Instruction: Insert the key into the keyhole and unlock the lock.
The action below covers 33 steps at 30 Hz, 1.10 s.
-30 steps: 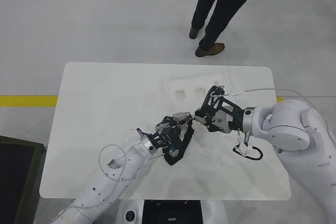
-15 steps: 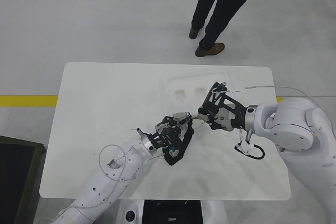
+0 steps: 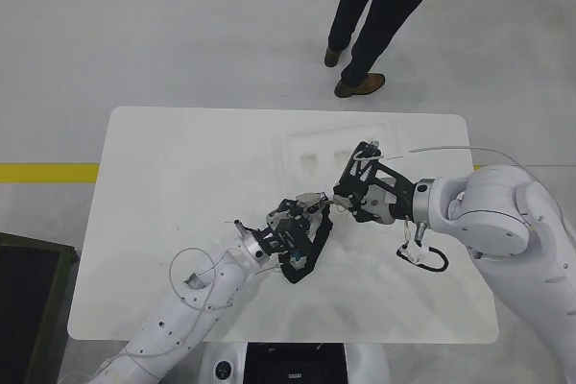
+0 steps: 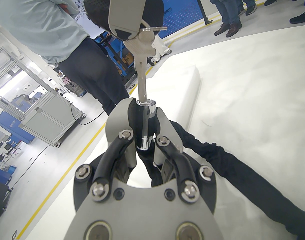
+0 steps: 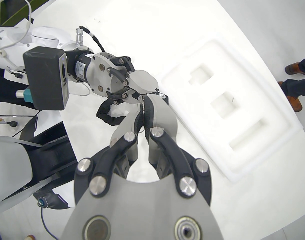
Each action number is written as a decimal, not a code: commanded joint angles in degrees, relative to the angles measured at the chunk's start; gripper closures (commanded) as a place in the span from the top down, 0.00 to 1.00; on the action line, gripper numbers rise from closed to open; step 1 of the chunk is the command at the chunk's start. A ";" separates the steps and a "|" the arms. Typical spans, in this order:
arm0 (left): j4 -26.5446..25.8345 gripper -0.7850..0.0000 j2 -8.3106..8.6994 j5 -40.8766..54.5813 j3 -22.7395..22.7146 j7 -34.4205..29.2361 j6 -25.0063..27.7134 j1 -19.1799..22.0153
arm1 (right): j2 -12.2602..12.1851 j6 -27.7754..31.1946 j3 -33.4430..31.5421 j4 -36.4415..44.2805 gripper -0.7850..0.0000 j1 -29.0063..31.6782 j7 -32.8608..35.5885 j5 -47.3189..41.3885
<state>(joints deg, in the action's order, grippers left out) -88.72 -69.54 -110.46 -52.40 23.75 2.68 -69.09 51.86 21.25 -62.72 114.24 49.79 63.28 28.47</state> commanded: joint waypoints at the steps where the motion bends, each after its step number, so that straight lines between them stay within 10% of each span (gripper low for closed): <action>1: 0.00 0.00 0.00 0.00 0.00 0.00 0.00 0.00 | 0.00 -0.14 0.08 -0.02 0.00 -0.09 0.02 0.14; 27: 0.00 0.00 0.00 0.00 0.00 0.00 0.00 0.00 | 0.47 -0.97 2.66 -1.97 0.00 -1.13 -1.17 -0.09; 30: -0.61 0.00 -0.04 0.21 -0.21 -0.75 0.06 -0.50 | 0.55 -1.10 2.97 -2.15 0.48 -1.30 -1.31 -0.08; 31: -0.73 0.00 -0.05 0.30 -0.36 -0.87 0.08 -0.62 | 0.57 -1.17 3.05 -2.23 0.85 -1.33 -1.37 -0.15; 33: -0.87 0.00 -0.08 0.47 -0.59 -0.88 0.18 -0.83 | 0.61 -1.25 3.14 -2.29 1.00 -1.43 -1.45 -0.25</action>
<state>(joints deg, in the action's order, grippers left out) -89.55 -69.61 -110.11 -52.88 22.83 2.81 -69.82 52.45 20.03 -59.60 111.98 48.40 61.89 28.29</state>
